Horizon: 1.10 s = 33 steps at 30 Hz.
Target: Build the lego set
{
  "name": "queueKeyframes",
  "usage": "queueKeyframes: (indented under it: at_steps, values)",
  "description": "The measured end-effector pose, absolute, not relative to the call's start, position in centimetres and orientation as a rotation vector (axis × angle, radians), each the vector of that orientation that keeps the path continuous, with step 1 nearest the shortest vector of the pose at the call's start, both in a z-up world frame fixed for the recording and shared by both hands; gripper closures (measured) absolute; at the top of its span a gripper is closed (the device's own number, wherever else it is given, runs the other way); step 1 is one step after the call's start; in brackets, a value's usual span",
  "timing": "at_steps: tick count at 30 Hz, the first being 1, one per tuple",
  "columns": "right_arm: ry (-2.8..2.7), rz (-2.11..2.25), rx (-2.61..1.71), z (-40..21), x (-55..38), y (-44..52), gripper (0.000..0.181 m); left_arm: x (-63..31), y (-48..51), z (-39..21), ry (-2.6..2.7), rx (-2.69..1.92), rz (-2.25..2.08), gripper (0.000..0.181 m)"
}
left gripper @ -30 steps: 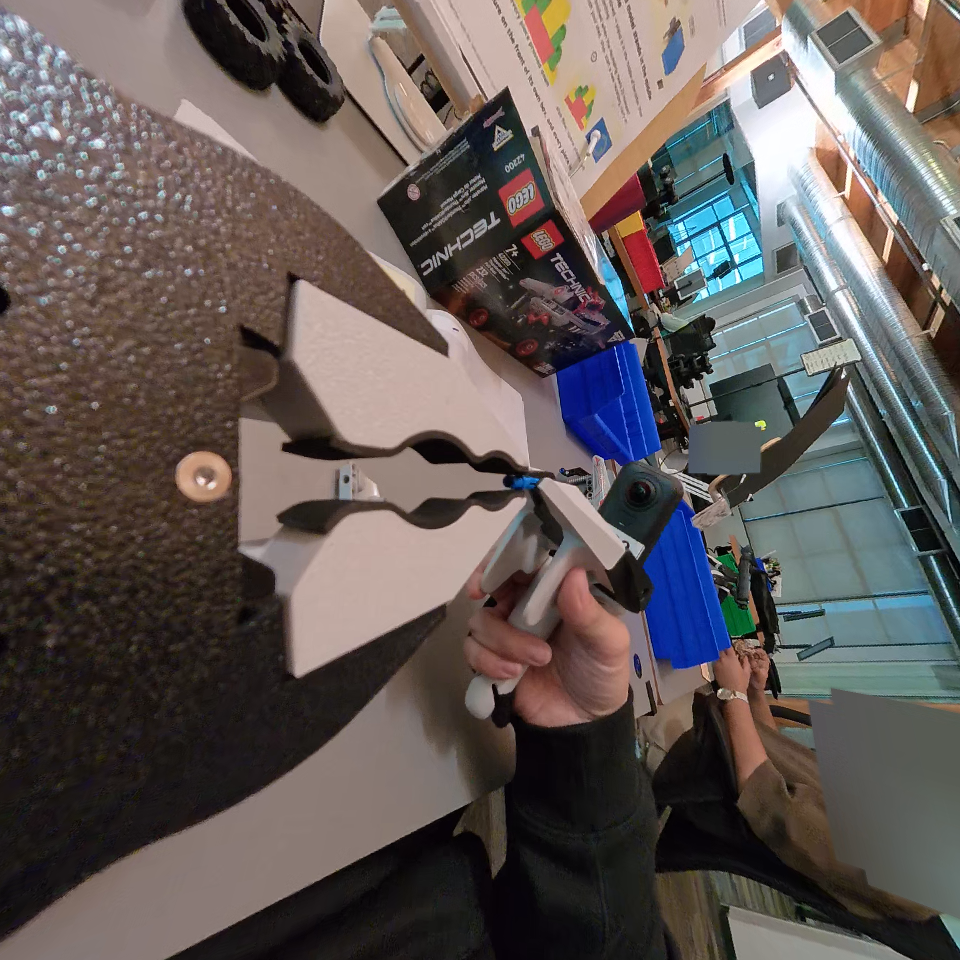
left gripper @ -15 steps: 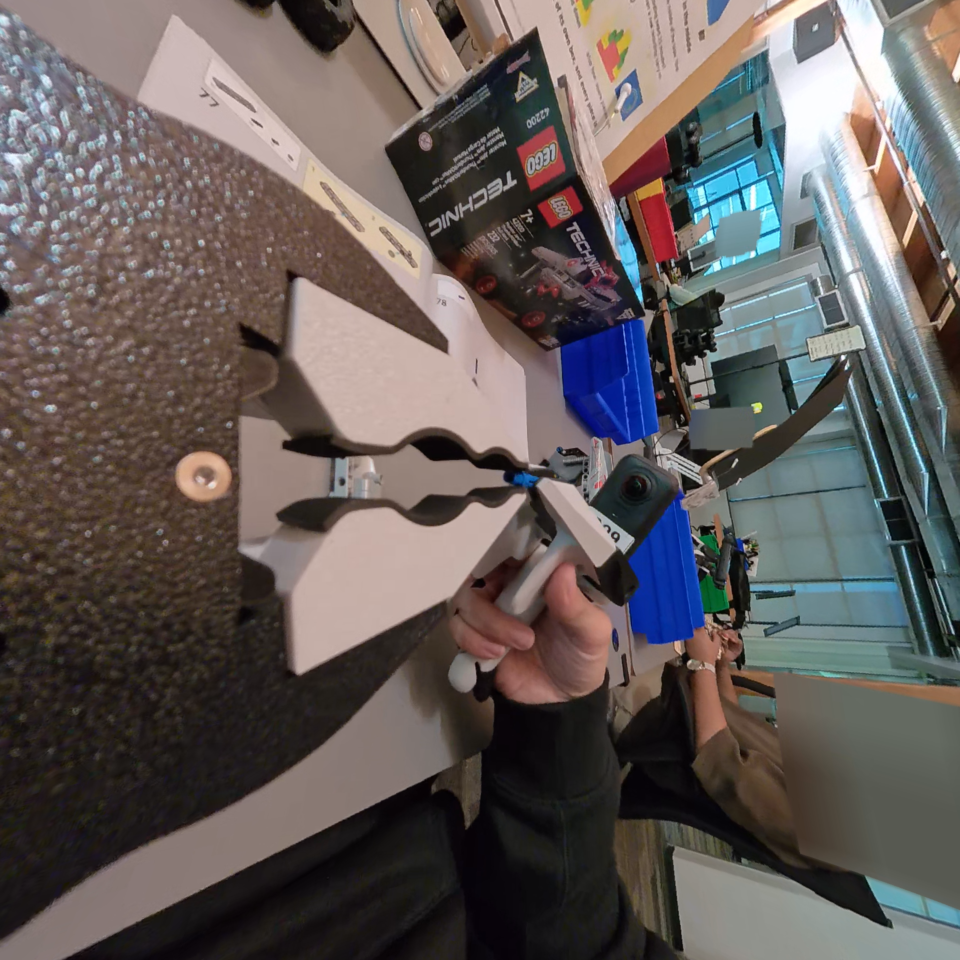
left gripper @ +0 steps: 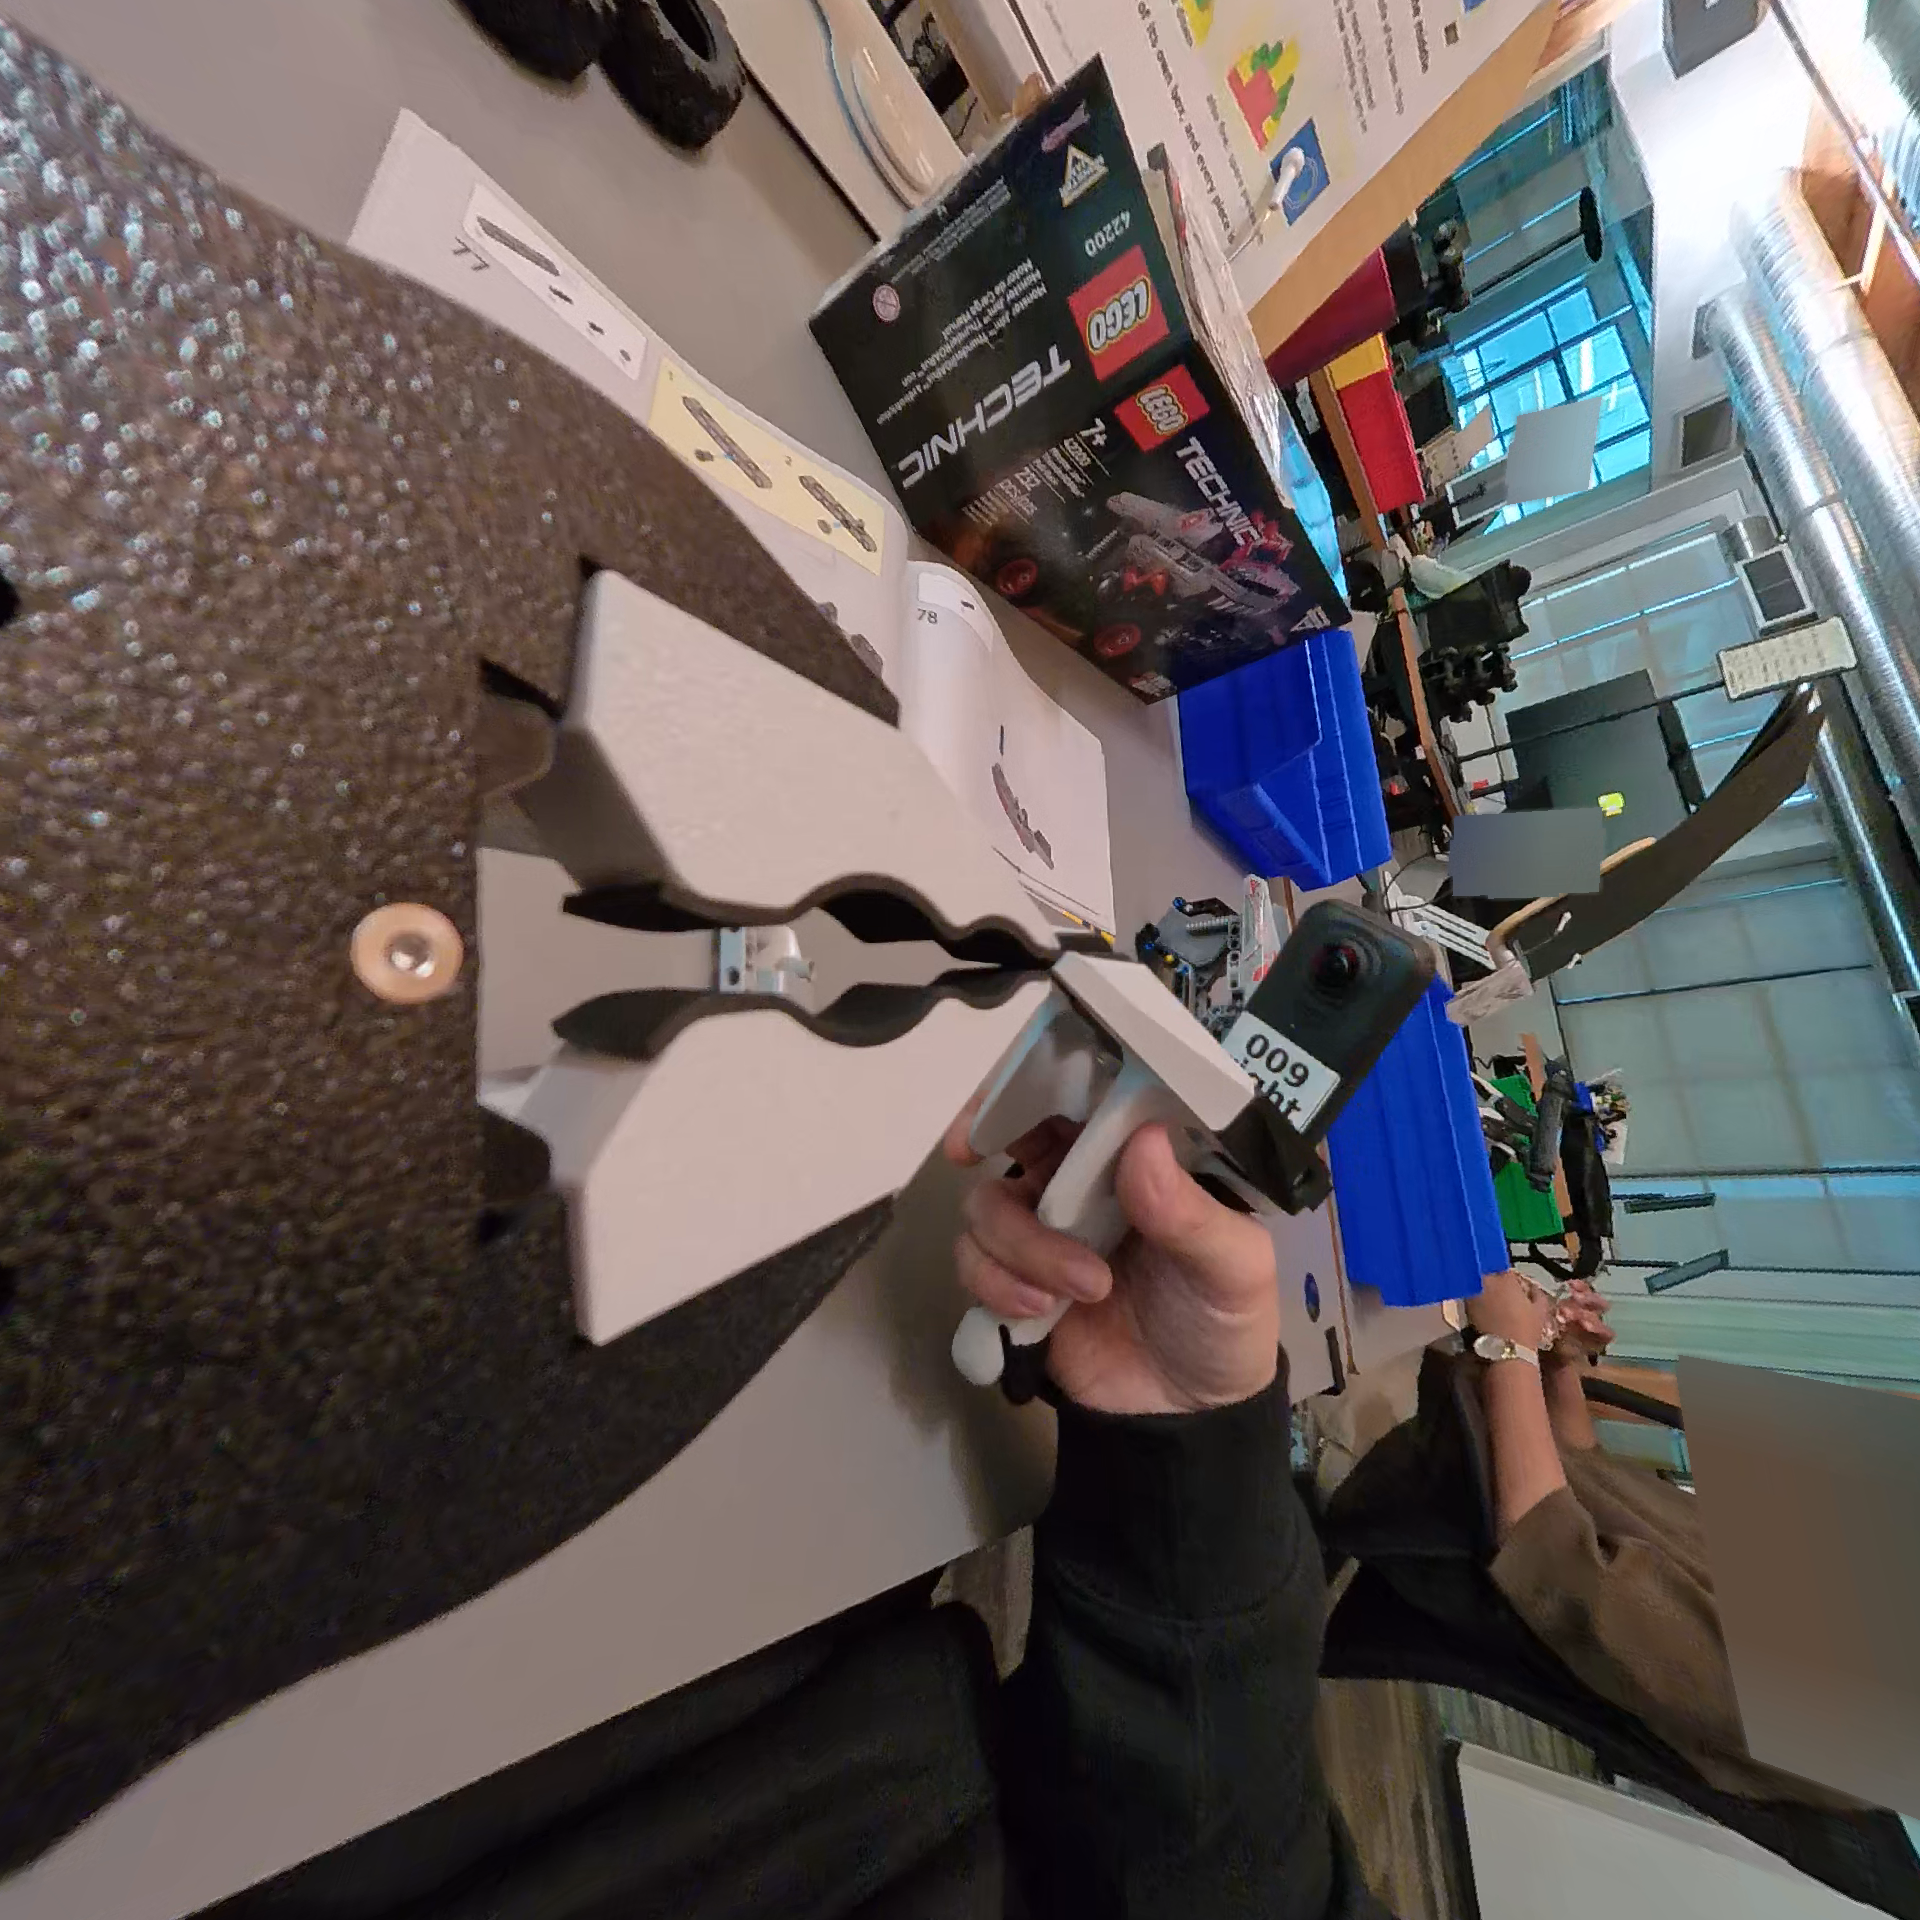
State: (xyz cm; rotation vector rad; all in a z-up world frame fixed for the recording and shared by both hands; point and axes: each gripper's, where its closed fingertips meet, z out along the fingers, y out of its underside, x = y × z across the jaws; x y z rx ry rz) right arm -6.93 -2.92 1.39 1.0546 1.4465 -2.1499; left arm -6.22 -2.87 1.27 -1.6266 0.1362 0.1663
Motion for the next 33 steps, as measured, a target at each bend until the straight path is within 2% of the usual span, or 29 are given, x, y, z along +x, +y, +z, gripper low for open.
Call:
queueKeyframes:
  at_steps: [5, 7, 10, 16, 29, 33]
  values:
    - [1.390, -2.183, 1.070, 1.8, -7.4, -2.8, 0.179, -6.5, -3.1, 1.9, 0.143, -1.584, 0.229, 0.181]
    - [1.362, -2.203, 1.072, 2.2, -7.5, -2.2, 0.179, -6.9, -3.5, 2.3, 0.122, -1.569, 0.230, 0.173]
    - [1.343, -2.200, 1.062, 2.4, -7.3, -2.0, 0.178, -6.9, -3.4, 2.2, 0.122, -1.566, 0.229, 0.171]
    - [1.340, -2.179, 1.021, 2.5, -6.8, -3.0, 0.179, -6.3, -2.9, 1.8, 0.148, -1.584, 0.241, 0.179]
    - [1.440, -2.112, 1.079, 0.9, -7.4, -2.9, 0.178, -7.1, -2.7, 0.3, 0.135, -1.670, 0.258, 0.180]
    - [1.558, -2.043, 1.147, -0.1, -7.9, -2.6, 0.159, -7.8, -3.3, -0.2, 0.129, -1.723, 0.297, 0.179]
